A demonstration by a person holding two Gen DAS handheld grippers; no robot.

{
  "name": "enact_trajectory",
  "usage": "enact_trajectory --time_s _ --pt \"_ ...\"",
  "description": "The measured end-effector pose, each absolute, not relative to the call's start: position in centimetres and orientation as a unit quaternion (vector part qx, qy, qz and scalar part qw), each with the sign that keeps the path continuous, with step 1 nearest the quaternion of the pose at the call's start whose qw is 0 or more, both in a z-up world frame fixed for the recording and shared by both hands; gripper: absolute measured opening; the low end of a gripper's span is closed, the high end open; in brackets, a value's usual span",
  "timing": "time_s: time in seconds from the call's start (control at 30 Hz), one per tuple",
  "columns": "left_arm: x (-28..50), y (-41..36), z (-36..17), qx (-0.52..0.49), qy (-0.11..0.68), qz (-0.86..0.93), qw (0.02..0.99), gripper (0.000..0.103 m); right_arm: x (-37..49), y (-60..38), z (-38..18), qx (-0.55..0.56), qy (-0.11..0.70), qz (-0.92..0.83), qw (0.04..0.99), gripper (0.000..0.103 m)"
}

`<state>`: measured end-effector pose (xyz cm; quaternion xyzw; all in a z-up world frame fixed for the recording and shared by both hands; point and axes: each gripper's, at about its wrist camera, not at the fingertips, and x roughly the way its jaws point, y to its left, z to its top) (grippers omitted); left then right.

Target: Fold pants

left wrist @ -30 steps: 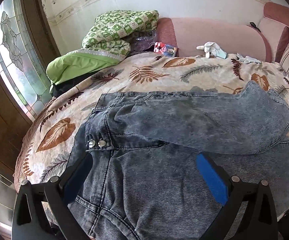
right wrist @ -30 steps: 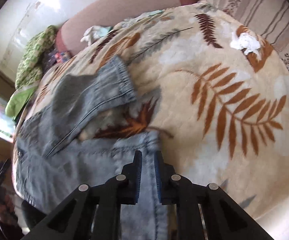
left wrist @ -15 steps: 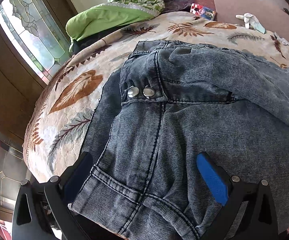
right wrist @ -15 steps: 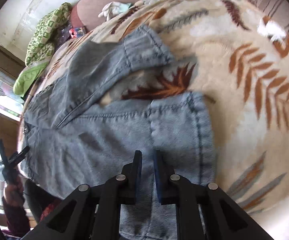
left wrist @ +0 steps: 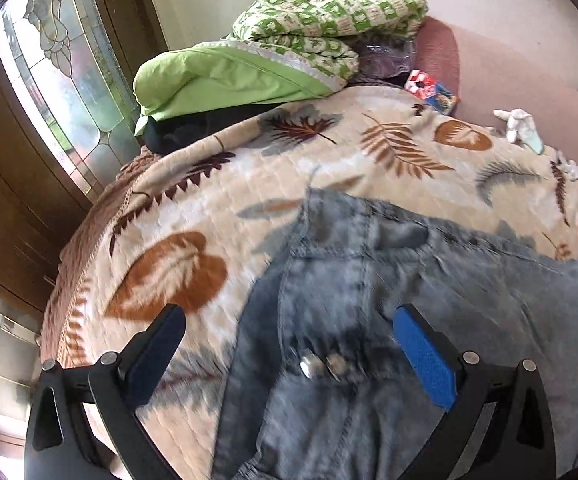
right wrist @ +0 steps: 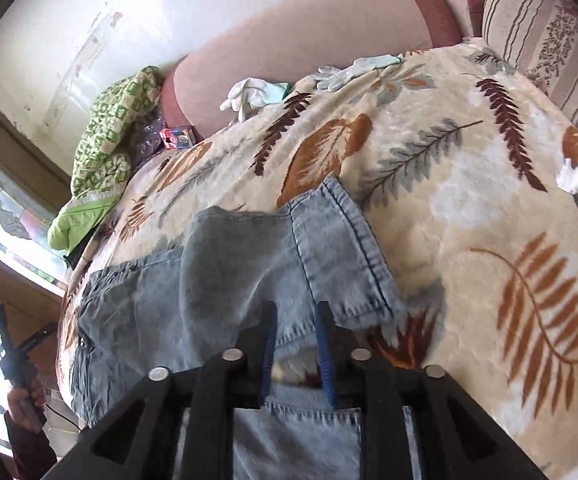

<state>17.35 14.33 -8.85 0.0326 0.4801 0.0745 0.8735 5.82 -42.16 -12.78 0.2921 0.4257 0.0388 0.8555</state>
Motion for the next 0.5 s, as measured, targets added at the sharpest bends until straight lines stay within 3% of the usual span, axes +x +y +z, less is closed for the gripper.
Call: enact_trajectory --time_s 0.03,0.07,0.13,0.37,0.5 --pt "18.3 14.7 -9.2 0.032 0.488 0.075 0.869 0.103 6.6 -42.0 -12.9 0.294 0.426 0.038 0.855 0.038" --pt "19.5 15.1 -9.6 0.03 0.497 0.075 0.864 0.103 7.4 -42.1 -13.0 0.301 0.422 0.039 0.854 0.058" --pt "21.6 15.7 -10.5 0.021 0.521 0.072 0.85 0.103 8.4 -42.5 -13.5 0.319 0.41 0.039 0.854 0.069" --pt "28.1 16.2 -12.3 -0.02 0.564 0.042 0.825 0.103 12.5 -43.3 -14.4 0.321 0.417 0.005 0.85 0.069" --pt "30.9 17.5 -12.9 -0.092 0.577 0.021 0.812 0.1 14.1 -44.4 -14.9 0.317 0.423 -0.01 0.848 0.069"
